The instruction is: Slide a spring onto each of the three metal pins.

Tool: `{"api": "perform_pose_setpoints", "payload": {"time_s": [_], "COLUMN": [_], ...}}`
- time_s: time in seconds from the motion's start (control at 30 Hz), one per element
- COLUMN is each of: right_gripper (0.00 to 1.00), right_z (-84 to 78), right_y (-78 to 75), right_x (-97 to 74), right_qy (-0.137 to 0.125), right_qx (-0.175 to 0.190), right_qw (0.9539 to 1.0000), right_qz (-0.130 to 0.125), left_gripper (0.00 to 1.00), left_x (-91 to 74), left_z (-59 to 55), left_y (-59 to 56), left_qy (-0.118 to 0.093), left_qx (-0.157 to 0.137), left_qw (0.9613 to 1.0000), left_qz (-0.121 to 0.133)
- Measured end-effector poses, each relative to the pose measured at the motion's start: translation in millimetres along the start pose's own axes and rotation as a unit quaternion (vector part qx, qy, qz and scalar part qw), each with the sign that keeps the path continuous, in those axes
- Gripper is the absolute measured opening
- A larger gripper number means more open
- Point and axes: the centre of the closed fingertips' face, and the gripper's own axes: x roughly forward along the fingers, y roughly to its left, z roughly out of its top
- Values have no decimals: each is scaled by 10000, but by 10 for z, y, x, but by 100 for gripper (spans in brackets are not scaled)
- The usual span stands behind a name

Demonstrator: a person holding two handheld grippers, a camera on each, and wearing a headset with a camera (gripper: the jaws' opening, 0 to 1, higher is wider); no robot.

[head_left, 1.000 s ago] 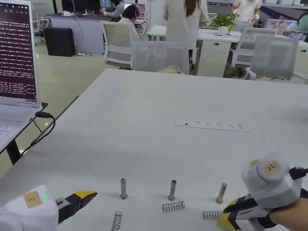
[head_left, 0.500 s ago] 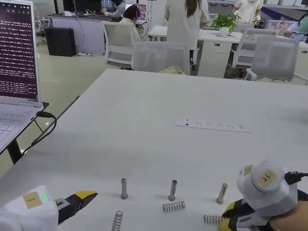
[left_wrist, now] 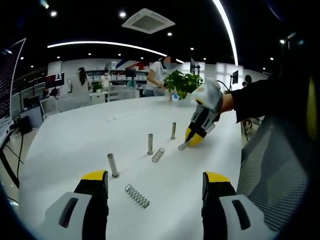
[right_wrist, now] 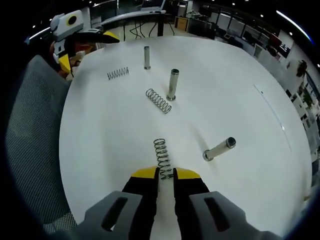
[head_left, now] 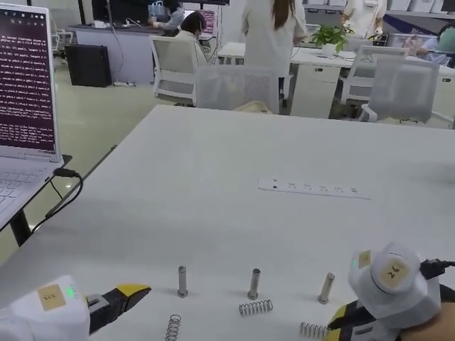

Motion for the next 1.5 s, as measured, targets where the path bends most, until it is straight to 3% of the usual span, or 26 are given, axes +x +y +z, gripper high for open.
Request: {"api": "perform_pose_setpoints", "payload": {"time_s": [0.37,0.8,1.03,1.23,1.5], "right_gripper": [8,8,8,8,8], "right_z": [112,510,652,761,877], "right_y": [153,416,573,679,801], "right_x": [-142,-413,-465,-521,-593], "right_qy": [-69,-435,-449,-469,-516], "right_qx": [-63,-335,-613,-805,-1018], "right_qw": [9999,9973,9948,9926,9890], "right_qz": [142,497,671,780,936], "left_gripper": [65,49,38,36,28], "left_x": [41,133,217,291,337], "left_z": [50,179,295,362,376], "left_y": [-169,-322,-466,-574,-715], "left_qy": [15,-7,-49,-70,-81], "left_qx": [221,447,682,772,950], "left_qw": [9992,9956,9905,9864,9807], "left_qz": [-346,-820,-1194,-1451,-1709]}}
